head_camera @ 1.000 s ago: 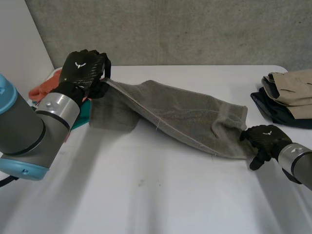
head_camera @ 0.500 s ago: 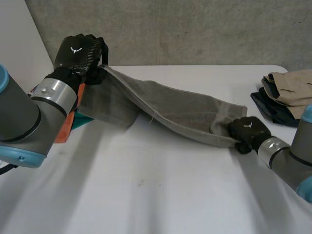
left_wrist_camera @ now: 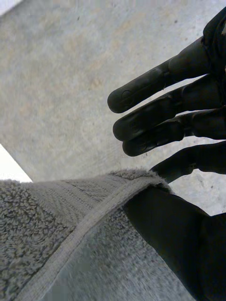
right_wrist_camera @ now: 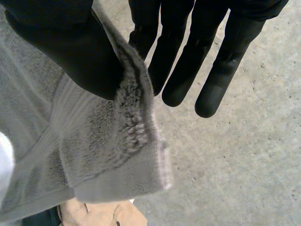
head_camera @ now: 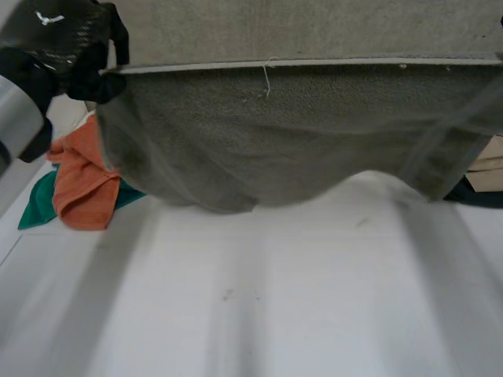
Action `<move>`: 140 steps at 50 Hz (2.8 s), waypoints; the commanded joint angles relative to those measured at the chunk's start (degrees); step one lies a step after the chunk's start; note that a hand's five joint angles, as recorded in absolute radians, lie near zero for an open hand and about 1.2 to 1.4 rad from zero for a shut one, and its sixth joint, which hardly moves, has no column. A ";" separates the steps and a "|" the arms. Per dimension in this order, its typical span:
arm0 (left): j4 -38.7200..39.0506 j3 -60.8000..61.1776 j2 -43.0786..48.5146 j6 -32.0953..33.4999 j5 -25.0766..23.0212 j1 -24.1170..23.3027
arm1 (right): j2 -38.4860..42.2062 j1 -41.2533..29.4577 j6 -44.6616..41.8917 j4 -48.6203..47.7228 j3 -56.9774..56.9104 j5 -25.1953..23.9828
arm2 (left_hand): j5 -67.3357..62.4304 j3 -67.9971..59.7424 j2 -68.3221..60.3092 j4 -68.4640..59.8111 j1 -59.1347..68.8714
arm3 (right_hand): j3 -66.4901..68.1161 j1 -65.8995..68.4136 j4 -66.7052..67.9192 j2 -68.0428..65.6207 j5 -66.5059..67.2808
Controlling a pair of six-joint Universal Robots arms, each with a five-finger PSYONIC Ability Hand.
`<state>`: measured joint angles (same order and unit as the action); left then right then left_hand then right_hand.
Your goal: Fold the laundry.
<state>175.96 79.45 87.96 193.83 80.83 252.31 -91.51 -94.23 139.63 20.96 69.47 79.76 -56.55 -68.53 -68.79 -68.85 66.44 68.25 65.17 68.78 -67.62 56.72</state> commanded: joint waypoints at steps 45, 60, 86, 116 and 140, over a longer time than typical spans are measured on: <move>40.96 20.54 19.44 8.93 -1.29 0.90 | 21.54 -7.90 6.54 -36.78 17.88 3.82 | -13.45 -11.47 -11.21 -11.15 13.56 | 11.75 14.83 11.22 -12.38 13.28; 40.78 22.07 32.89 14.55 -8.05 6.35 | 26.55 -2.54 6.71 -36.07 27.21 0.39 | 9.40 11.39 11.65 11.71 -9.29 | 11.75 14.83 11.22 -12.38 13.28; 35.95 24.87 29.21 15.70 -9.47 12.33 | 25.42 -1.48 6.54 -32.92 27.65 1.36 | -13.45 -11.47 -11.21 -11.15 13.56 | 11.75 14.83 11.22 -12.38 13.28; -14.60 26.29 7.48 30.91 -9.73 12.15 | 6.75 8.19 -22.03 -4.58 35.22 1.27 | -13.45 -11.47 -11.21 -11.15 13.56 | 11.75 14.83 11.22 -12.38 13.28; 21.79 -8.61 44.75 30.12 -2.61 0.47 | 41.05 -1.92 -13.86 -30.35 4.98 10.06 | -13.45 -11.47 -11.21 -11.15 13.56 | 11.75 14.83 11.22 -12.38 13.28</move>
<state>191.59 75.17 127.39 223.74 77.77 254.43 -55.73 -95.44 125.36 -6.02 81.23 89.50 -56.11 -68.44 -68.75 -68.85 66.87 68.45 65.17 68.80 -67.65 58.84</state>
